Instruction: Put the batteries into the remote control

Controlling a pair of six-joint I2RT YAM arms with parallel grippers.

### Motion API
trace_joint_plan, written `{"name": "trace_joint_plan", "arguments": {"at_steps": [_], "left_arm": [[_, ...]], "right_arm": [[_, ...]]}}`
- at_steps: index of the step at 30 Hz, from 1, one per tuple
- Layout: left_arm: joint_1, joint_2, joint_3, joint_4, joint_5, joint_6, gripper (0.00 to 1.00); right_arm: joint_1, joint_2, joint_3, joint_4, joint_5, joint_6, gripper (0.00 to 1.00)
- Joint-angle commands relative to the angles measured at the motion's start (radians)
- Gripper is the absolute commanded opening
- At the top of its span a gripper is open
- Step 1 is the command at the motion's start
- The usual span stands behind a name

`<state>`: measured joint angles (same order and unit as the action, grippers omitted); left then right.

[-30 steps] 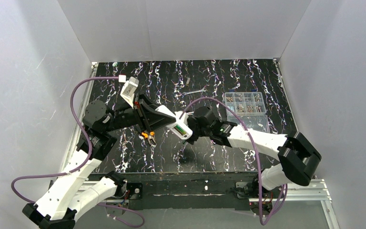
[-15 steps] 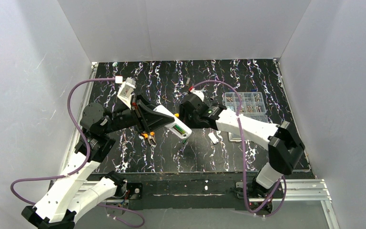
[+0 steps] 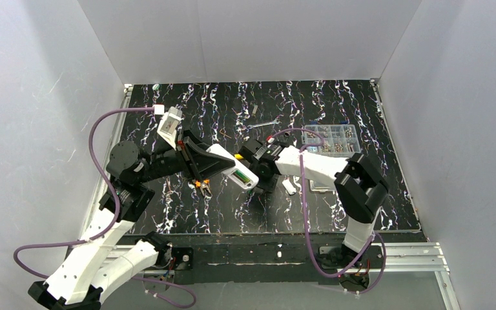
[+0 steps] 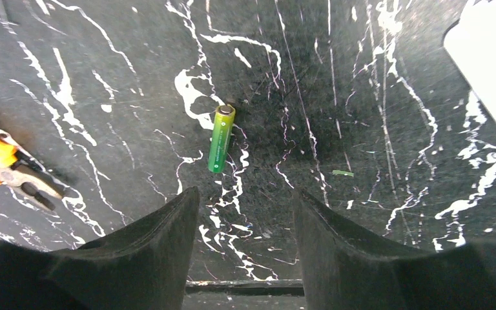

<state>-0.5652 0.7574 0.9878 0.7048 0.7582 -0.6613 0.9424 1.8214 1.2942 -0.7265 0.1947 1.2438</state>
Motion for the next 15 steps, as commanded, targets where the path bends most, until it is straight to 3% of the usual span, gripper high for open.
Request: {"name": "trace_joint_plan", "arguments": {"at_steps": [1, 15], "left_arm": [[-0.002, -0.041, 0.008, 0.068, 0.006, 0.031, 0.00], [-0.002, -0.059, -0.006, 0.024, -0.017, 0.070, 0.00]], "right_arm": [[0.000, 0.037, 0.053, -0.005, -0.051, 0.059, 0.61], [0.000, 0.144, 0.155, -0.081, -0.033, 0.027, 0.47]]}}
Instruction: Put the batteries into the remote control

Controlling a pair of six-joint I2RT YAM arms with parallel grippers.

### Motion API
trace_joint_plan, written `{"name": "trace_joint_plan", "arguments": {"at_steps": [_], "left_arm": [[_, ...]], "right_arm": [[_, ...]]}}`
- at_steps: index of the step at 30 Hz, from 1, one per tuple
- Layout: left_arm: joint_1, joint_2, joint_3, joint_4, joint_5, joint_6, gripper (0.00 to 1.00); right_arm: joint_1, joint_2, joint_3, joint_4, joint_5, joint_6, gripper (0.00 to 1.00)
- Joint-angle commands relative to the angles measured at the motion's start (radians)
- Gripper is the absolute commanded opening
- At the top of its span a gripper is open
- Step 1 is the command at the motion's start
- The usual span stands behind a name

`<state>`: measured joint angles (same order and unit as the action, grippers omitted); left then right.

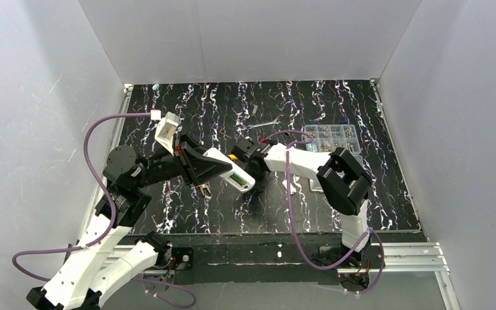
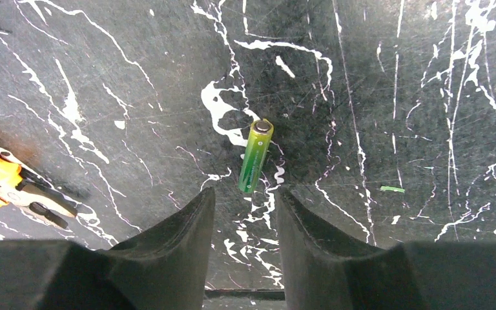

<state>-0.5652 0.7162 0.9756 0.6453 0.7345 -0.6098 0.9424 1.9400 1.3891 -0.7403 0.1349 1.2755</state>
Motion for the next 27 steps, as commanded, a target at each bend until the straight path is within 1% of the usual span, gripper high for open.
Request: {"name": "trace_joint_plan", "arguments": {"at_steps": [1, 11, 15, 17, 18, 19, 24, 27], "left_arm": [[-0.002, -0.018, 0.007, 0.083, 0.005, 0.021, 0.00], [-0.002, -0.008, 0.006, 0.082, -0.004, 0.024, 0.00], [-0.002, -0.002, 0.009, 0.082, -0.003, 0.022, 0.00], [-0.002, 0.000, 0.008, 0.081, -0.003, 0.021, 0.00], [-0.002, 0.001, 0.009, 0.080, -0.003, 0.021, 0.00], [-0.002, 0.004, 0.009, 0.080, -0.004, 0.021, 0.00], [-0.002, 0.016, 0.015, 0.087, -0.001, 0.019, 0.00], [-0.002, 0.024, 0.013, 0.089, -0.005, 0.015, 0.00]], "right_arm": [[-0.001, 0.028, 0.062, -0.072, 0.032, -0.006, 0.46], [-0.001, 0.064, 0.088, -0.120, 0.077, -0.008, 0.40], [-0.002, 0.079, 0.094, -0.116, 0.064, -0.022, 0.25], [-0.001, 0.082, 0.093, -0.112, 0.055, -0.026, 0.14], [-0.002, 0.080, 0.088, -0.106, 0.049, -0.028, 0.06], [-0.003, 0.077, 0.084, -0.100, 0.048, -0.030, 0.01], [-0.010, 0.034, 0.048, -0.086, 0.072, -0.040, 0.01], [-0.022, -0.036, -0.004, -0.063, 0.131, -0.058, 0.01]]}}
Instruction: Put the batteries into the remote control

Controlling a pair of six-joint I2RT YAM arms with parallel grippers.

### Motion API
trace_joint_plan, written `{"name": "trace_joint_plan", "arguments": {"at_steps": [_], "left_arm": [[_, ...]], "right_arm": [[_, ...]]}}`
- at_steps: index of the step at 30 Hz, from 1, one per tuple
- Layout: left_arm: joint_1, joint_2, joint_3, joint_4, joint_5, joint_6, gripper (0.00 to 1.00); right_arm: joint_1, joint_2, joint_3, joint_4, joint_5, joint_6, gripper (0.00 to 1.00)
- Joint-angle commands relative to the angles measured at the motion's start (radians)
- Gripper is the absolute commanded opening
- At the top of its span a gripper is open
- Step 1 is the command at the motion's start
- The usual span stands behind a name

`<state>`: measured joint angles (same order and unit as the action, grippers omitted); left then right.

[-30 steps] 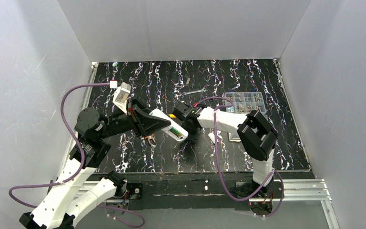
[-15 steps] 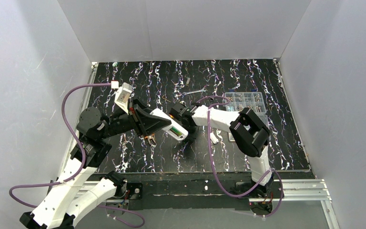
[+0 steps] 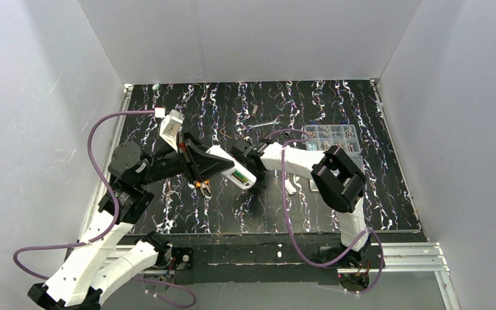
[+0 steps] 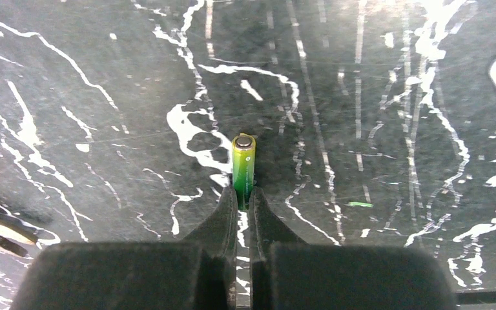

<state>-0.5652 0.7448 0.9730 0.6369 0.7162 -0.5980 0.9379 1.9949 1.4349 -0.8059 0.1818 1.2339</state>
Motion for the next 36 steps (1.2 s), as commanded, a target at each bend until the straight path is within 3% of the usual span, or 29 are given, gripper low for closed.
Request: {"name": "trace_joint_plan", "arguments": {"at_steps": [1, 5, 8, 12, 16, 20, 24, 31, 36], "left_arm": [[-0.002, -0.004, 0.015, 0.096, 0.007, 0.003, 0.00], [-0.002, 0.003, 0.012, 0.085, -0.030, 0.004, 0.00], [-0.002, 0.017, 0.014, 0.077, -0.044, 0.002, 0.00], [-0.002, 0.049, 0.023, 0.045, -0.072, -0.007, 0.00], [-0.002, 0.066, 0.020, 0.003, -0.146, -0.022, 0.00], [-0.002, 0.087, 0.017, -0.090, -0.269, -0.053, 0.00], [-0.002, 0.110, 0.000, -0.130, -0.322, -0.094, 0.00], [-0.004, 0.194, -0.111, 0.139, -0.244, -0.214, 0.00], [-0.014, 0.281, -0.185, 0.388, -0.267, -0.373, 0.00]], "right_arm": [[-0.023, -0.131, -0.075, 0.016, 0.116, -0.023, 0.01], [-0.046, -0.337, -0.203, 0.081, 0.284, -0.067, 0.01], [-0.076, -0.504, -0.288, 0.157, 0.395, -0.188, 0.01], [-0.144, -0.701, -0.388, 0.330, 0.350, -0.485, 0.01], [-0.189, -0.876, -0.411, 0.454, 0.181, -0.786, 0.01], [-0.189, -0.916, -0.258, 0.242, -0.011, -1.114, 0.01], [-0.189, -0.924, -0.122, 0.081, -0.105, -1.217, 0.01], [-0.189, -0.886, 0.042, -0.090, -0.589, -1.304, 0.01], [-0.189, -0.807, 0.165, -0.234, -0.675, -1.328, 0.01]]}}
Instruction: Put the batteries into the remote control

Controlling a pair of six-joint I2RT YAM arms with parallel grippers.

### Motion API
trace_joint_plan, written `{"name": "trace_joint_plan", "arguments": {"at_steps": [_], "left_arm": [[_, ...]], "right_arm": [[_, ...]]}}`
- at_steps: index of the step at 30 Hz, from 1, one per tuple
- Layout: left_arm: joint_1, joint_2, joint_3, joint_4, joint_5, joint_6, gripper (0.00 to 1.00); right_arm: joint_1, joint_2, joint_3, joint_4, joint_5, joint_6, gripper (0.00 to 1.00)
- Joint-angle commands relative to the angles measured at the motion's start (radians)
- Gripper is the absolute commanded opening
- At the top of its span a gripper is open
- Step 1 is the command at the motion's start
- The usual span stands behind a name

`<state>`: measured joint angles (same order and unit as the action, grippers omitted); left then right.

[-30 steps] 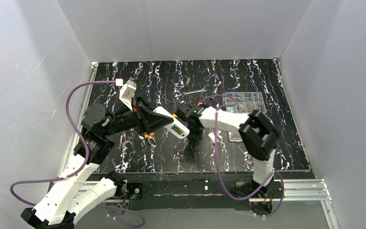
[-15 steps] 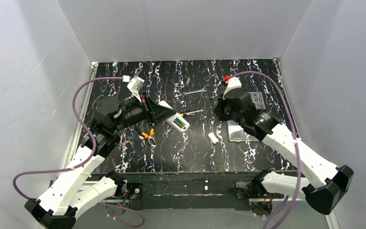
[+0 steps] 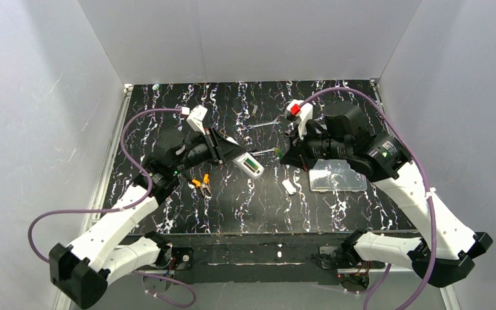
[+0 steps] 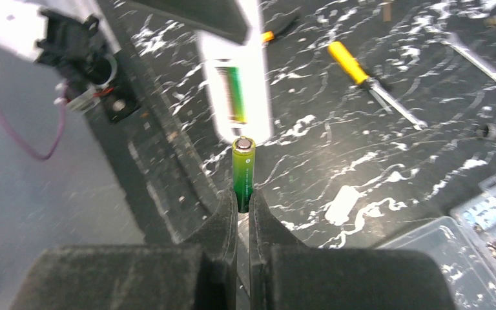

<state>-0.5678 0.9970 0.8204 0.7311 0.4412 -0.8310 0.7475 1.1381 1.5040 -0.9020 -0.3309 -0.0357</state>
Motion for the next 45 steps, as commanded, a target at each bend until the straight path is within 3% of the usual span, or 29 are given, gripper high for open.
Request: {"name": "trace_joint_plan", "arguments": {"at_steps": [1, 16, 45], "left_arm": [[-0.015, 0.042, -0.044, 0.328, -0.005, -0.158, 0.00], [-0.104, 0.152, -0.090, 0.444, -0.054, -0.251, 0.00], [-0.161, 0.180, -0.104, 0.385, -0.071, -0.229, 0.00]], "right_arm": [[0.001, 0.064, 0.112, -0.156, -0.155, -0.058, 0.01], [0.001, 0.148, 0.154, -0.259, -0.118, 0.011, 0.01], [0.001, 0.296, 0.141, -0.355, -0.126, 0.045, 0.01]]}}
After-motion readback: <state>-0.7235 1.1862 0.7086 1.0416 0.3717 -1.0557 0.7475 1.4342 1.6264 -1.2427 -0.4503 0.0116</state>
